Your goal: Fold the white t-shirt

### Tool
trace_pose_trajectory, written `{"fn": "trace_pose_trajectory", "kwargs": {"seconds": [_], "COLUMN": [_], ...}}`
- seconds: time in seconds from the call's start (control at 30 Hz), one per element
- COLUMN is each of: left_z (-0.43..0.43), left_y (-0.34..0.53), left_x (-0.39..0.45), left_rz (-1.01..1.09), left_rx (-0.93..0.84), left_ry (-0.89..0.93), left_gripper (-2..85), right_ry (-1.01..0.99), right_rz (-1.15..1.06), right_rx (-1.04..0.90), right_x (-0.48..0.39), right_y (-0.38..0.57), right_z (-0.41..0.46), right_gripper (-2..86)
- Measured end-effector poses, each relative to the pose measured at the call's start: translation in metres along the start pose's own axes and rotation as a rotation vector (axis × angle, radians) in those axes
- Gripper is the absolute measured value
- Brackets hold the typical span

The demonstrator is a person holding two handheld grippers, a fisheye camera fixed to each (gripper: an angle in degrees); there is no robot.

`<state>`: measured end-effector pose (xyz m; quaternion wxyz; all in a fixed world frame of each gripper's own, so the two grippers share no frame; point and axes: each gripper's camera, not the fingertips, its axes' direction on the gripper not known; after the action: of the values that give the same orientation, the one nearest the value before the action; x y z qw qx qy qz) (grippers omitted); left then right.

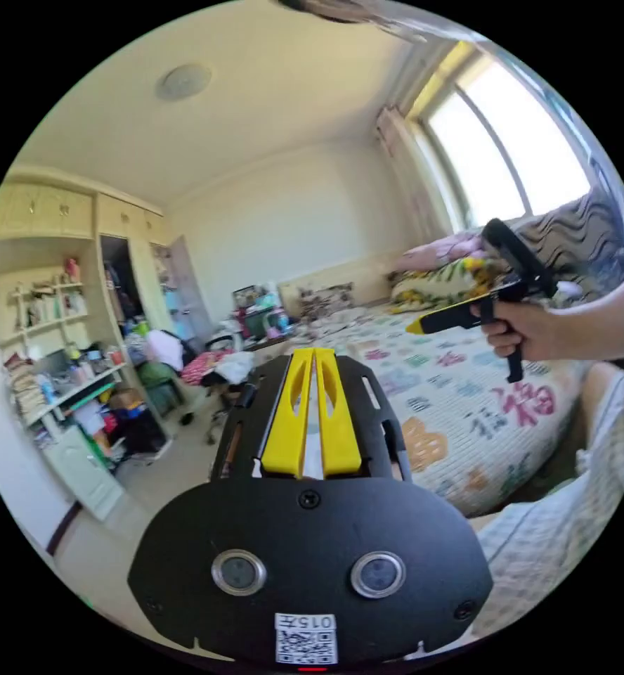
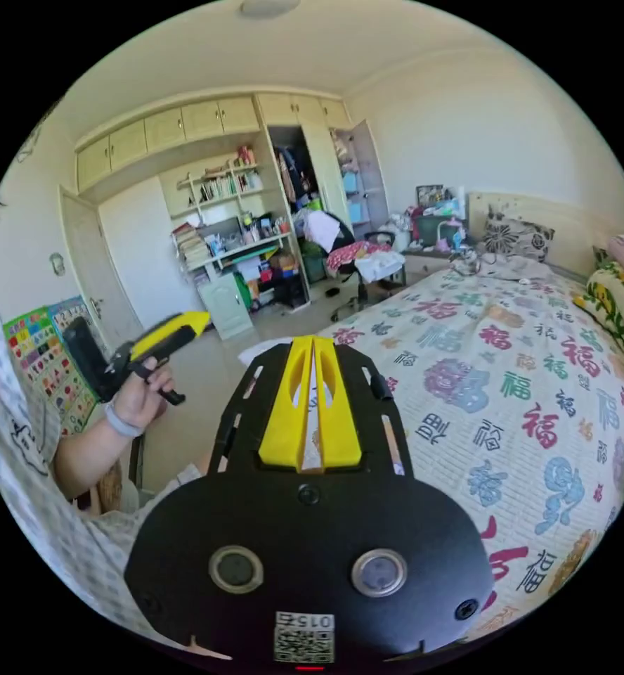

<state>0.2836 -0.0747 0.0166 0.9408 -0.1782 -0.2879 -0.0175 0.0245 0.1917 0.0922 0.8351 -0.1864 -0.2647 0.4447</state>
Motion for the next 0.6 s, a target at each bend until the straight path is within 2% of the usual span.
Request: {"fn": "trace_pose_trajectory", "kwargs": {"seconds": [0.07,0.17,0.33,0.47,0.6], "left_z": [0.006,0.019,0.051,0.08,0.1], "left_y": [0.035,0.086,0.153,0.193,0.217], "left_x": [-0.041,-0.081,-0.115,-0.128,-0.138], "left_rz": [-0.204,-0.361,-0.446,-0.484,-0.498], "left_rx": [-0.105,-0.218,-0.438,-0.574,-0.661], "left_ry": [0.053,0.062,0.002,0.061,0.085], "left_gripper": [6.5,10.7,11.4,10.9,5.8], "right_ry": [0.014,-0.041,-0.098,-0.117,-0.204], "right_rz": [-0.008,0.008,0.128,0.244,0.287], "right_rx": [-0.07,-0.251,-0.56,-0.67,-0.715], "right_x": [-0.01,-0.015,-0.004,0.011,0.015], "right_y": [-0.005,-0.012,-0.011,-0.011,-0.013], "right_z": [0.042,0.117,0.234,0.282,0.31], "right_gripper": [-0.4,0.2,4.4,7.5,2.0]}}
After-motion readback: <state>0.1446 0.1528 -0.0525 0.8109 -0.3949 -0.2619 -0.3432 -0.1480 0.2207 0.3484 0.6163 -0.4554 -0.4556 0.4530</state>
